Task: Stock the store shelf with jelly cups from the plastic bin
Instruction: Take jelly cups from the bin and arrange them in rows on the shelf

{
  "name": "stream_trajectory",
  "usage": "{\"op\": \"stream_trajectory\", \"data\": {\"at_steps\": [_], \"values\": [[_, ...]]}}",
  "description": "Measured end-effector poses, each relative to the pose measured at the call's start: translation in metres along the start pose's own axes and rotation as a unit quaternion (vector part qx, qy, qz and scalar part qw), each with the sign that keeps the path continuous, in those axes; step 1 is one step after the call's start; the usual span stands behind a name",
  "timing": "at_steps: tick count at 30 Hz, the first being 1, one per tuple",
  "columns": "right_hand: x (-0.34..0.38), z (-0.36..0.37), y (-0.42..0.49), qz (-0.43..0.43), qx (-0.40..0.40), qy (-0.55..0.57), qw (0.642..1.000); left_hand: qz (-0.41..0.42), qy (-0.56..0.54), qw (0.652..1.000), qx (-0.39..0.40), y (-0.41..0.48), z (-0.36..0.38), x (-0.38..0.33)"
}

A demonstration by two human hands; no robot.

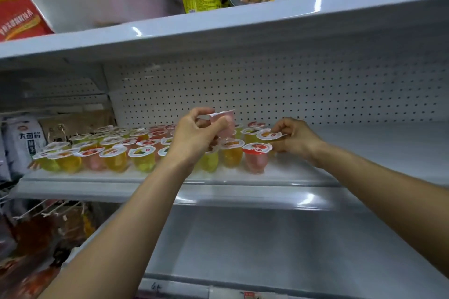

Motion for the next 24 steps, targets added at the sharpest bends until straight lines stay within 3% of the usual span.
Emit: {"op": "stream_trajectory", "data": {"at_steps": [7,10,13,16,19,24], "values": [[-0.011,0.006,0.011,0.016,0.016,0.003,1.0,0.004,0.019,1.0,0.02,0.023,0.011,0.004],[-0.011,0.007,0.01,0.035,0.062,-0.058,0.996,0.005,0.03,0.999,0.033,0.026,0.016,0.001],[0.023,-0.009,0.011,-0.021,0.048,-0.102,0.993,0.009,0.031,0.998,0.046,0.031,0.021,-0.005],[0.07,-0.015,0.008,-0.086,0.053,-0.054,0.993,0.02,0.037,0.997,0.067,0.041,0.034,-0.02],[0.087,-0.002,0.006,-0.101,0.095,-0.068,0.988,0.039,0.041,0.994,0.09,0.052,0.053,-0.039],[0.078,-0.014,0.018,-0.119,0.039,-0.044,0.991,0.07,0.033,0.989,0.125,0.071,0.077,-0.052]]}}
Point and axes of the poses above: each hand's wrist, its own y-axis towards the middle knuckle, its own z-axis out of the palm, x = y × z, the point moved 9 cm from there along y, towards the middle knuckle, and after that the axes turned 15 degrees about y, right-handed, at the moved point
